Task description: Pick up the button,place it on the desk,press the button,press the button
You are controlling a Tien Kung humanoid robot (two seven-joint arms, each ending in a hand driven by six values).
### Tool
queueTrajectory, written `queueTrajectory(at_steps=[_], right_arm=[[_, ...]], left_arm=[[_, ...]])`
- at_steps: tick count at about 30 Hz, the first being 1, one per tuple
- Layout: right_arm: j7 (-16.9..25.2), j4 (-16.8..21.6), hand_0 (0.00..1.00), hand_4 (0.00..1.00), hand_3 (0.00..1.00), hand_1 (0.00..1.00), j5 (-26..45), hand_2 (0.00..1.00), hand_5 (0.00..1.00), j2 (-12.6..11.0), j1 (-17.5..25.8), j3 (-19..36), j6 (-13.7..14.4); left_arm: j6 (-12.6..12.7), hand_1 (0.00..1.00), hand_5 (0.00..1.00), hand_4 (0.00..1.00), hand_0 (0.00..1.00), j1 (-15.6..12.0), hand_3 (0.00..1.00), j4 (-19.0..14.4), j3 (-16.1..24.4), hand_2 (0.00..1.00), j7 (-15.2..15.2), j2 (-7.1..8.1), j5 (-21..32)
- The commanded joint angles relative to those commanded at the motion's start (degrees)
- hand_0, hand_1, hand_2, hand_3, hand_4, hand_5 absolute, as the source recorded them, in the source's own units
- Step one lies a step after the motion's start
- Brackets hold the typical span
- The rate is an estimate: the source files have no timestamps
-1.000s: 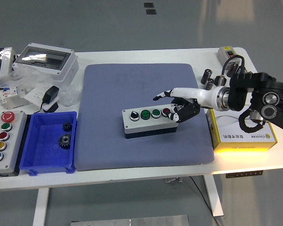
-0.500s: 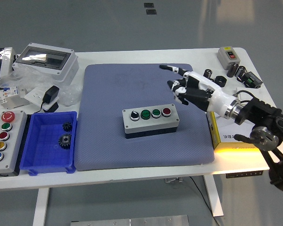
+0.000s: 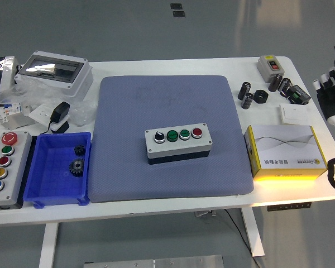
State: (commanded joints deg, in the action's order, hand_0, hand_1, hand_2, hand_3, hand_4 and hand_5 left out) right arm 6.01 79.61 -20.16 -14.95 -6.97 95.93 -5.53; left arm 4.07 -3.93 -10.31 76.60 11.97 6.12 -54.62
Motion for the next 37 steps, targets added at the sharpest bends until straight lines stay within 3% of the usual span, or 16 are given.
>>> queueTrajectory(at_steps=[2, 3, 8, 9, 14, 15, 20, 21, 37], right_arm=[[0.1, -0.14, 0.002, 0.475, 0.74, 0.081, 0.3, 0.238, 0.131, 0.05, 0.06, 0.51, -0.34], [0.04, -0.17, 0.172, 0.488, 0.732, 0.346, 0.29, 0.522, 0.124, 0.06, 0.08, 0.62, -0.49], [-0.63, -0.25, 0.172, 0.488, 0.732, 0.346, 0.06, 0.522, 0.124, 0.04, 0.05, 0.62, -1.58], [-0.77, -0.27, 0.796, 0.709, 0.891, 0.841, 0.09, 0.867, 0.403, 0.03, 0.03, 0.52, -1.8], [-1.14, -0.41, 0.796, 0.709, 0.891, 0.841, 0.27, 0.867, 0.403, 0.09, 0.02, 0.22, -2.56], [-1.18, -0.44, 0.928, 0.759, 0.906, 0.897, 0.3, 0.901, 0.498, 0.09, 0.02, 0.18, -2.67], [-1.39, -0.68, 0.928, 0.759, 0.906, 0.897, 0.32, 0.901, 0.498, 0.17, 0.14, -0.05, -3.27], [-1.4, -0.74, 0.944, 0.785, 0.896, 0.897, 0.32, 0.89, 0.547, 0.2, 0.11, -0.15, -3.31], [-1.97, -0.76, 0.941, 0.795, 0.88, 0.888, 0.0, 0.865, 0.565, 0.76, -0.47, -4.61, -4.61]], left_arm=[[-0.02, 0.629, 0.249, 0.829, 0.657, -0.03, 0.691, 0.0, -0.02, 0.62, -0.01, -0.01, 0.09], [-0.06, 0.629, 0.252, 0.827, 0.657, -0.05, 0.691, 0.0, -0.03, 0.62, 0.01, -0.01, 0.11], [-0.09, 0.629, 0.252, 0.827, 0.657, -0.11, 0.691, 0.0, 0.25, 0.62, 0.13, 0.02, -0.1], [-0.07, 0.63, 0.252, 0.825, 0.657, -0.09, 0.689, 0.0, 0.3, 0.62, 0.14, 0.03, -0.14], [0.0, 0.63, 0.252, 0.825, 0.657, -0.06, 0.689, 0.0, 0.49, 0.62, 0.1, 0.09, -0.29], [0.01, 0.63, 0.253, 0.824, 0.657, -0.06, 0.689, 0.0, 0.52, 0.62, 0.09, 0.1, -0.3], [0.04, 0.63, 0.253, 0.824, 0.657, -0.04, 0.689, 0.0, 0.6, 0.62, -0.01, 0.28, -0.29], [0.03, 0.631, 0.25, 0.823, 0.657, -0.05, 0.69, 0.0, 0.62, 0.62, -0.05, 0.29, -0.28], [-0.09, 0.63, 0.252, 0.823, 0.656, -0.44, 0.69, 0.0, 1.32, 0.62, 0.0, -0.04, -0.57]])
